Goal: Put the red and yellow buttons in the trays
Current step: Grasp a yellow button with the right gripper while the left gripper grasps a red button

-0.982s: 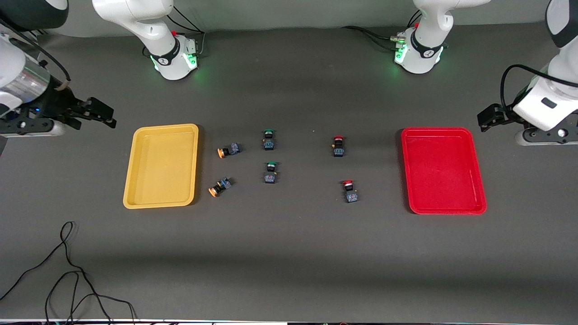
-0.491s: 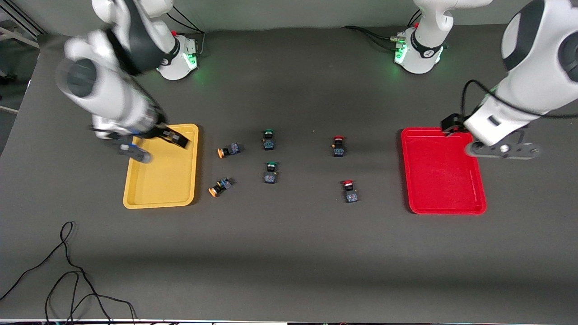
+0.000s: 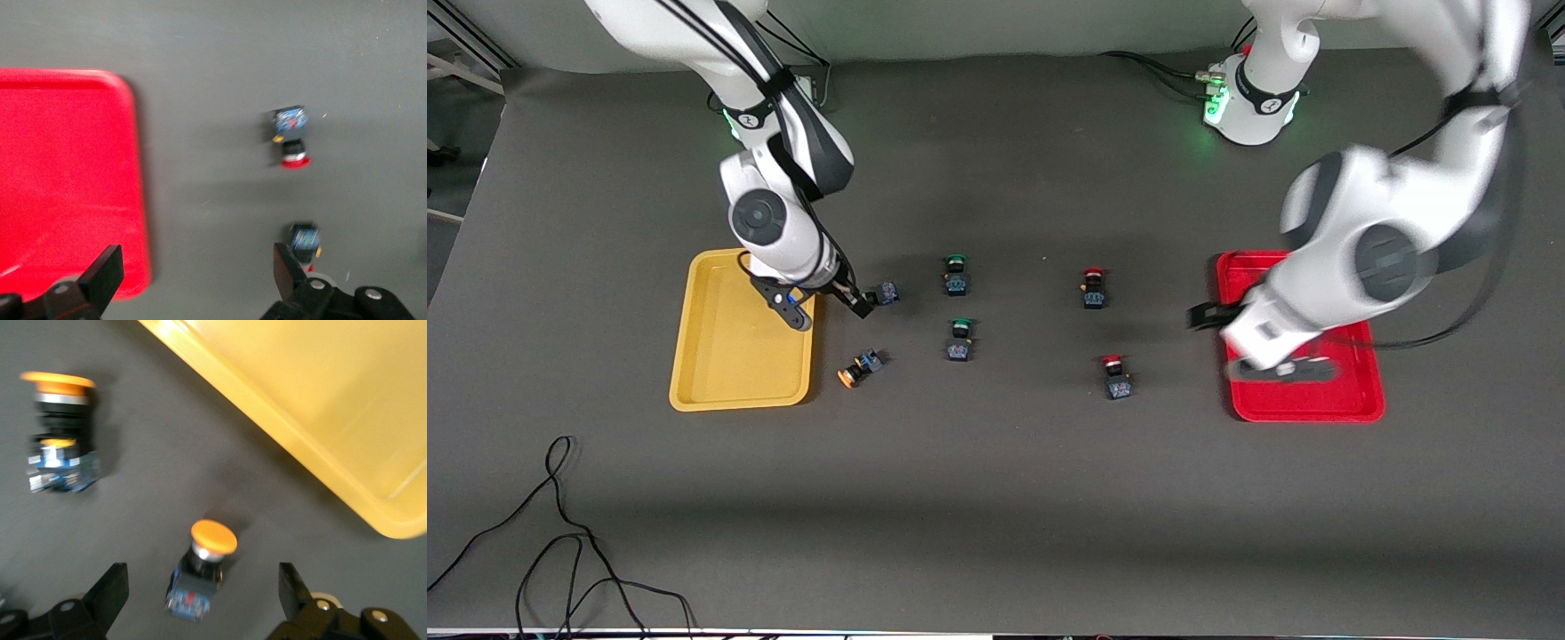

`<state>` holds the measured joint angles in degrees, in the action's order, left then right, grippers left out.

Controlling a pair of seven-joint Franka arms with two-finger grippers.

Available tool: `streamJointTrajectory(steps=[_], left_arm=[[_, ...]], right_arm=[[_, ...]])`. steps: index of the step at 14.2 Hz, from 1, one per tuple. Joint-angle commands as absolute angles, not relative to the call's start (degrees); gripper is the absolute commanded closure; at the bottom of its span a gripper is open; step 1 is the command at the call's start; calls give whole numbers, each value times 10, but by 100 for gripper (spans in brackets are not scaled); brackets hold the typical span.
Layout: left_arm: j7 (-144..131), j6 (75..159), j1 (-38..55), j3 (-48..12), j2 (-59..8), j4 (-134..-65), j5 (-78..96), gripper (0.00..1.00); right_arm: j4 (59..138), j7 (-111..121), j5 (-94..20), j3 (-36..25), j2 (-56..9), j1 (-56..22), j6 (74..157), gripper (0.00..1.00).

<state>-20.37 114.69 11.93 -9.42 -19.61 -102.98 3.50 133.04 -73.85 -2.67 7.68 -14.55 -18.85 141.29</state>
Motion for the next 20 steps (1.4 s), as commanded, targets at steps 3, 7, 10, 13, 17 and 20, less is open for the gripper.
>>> streamJointTrajectory(steps=[3,7,10,13,17,20], left_arm=[[-308,1378,249,-86,-252,-1158,35,0],[-309,1428,281,-86,-251,-1222,36,2],[-316,1497,285,-86,-255,-1264,37,7],[-353,1496,296,-88,-250,-1267,38,46],[-361,1482,295,-89,-225,-1258,38,100],[-347,1314,257,-83,-181,-1194,38,100]], right_arm=[[1346,-801,-34,75,-193,-215,1482,0],[1346,-807,-35,85,-220,-215,1524,44],[1345,-812,-35,86,-214,-214,1520,100],[1341,-801,-35,82,-181,-210,1488,100],[1339,-711,-35,47,-64,-186,1361,100],[1352,-558,-37,-61,-35,-187,1301,100]])
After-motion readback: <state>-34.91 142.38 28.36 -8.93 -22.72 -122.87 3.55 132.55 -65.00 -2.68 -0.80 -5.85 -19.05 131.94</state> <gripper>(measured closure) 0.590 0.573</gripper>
